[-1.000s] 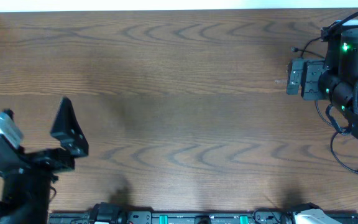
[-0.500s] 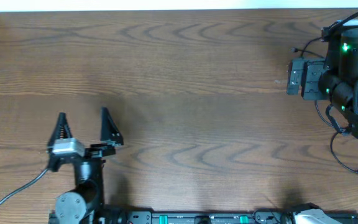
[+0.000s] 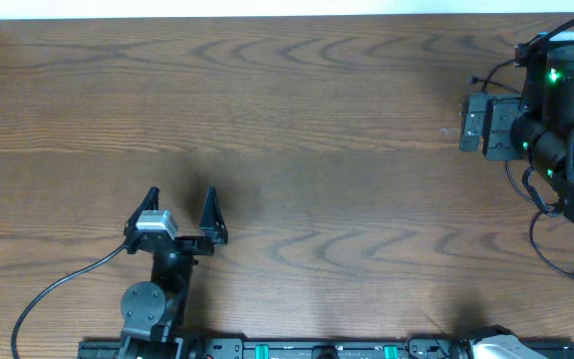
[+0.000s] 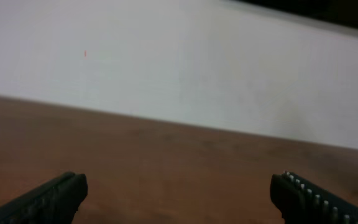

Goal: Untangle cables

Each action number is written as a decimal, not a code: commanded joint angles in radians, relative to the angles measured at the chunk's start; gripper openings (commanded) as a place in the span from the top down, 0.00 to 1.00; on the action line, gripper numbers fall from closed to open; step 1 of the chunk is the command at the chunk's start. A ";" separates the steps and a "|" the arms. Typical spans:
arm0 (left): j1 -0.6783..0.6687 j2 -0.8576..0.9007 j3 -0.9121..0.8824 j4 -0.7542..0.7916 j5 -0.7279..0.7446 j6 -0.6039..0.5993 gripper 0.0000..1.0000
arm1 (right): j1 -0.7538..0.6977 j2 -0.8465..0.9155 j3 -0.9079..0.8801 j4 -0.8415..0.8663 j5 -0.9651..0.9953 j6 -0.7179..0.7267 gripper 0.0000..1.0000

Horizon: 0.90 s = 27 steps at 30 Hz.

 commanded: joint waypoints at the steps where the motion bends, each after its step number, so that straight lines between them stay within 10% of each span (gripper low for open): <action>1: -0.002 -0.081 -0.035 -0.093 0.013 -0.054 0.01 | 0.001 0.001 0.006 -0.002 0.008 0.014 0.01; 27: 0.175 -0.106 -0.047 -0.301 0.012 -0.019 0.01 | 0.001 0.001 0.006 -0.002 0.008 0.014 0.01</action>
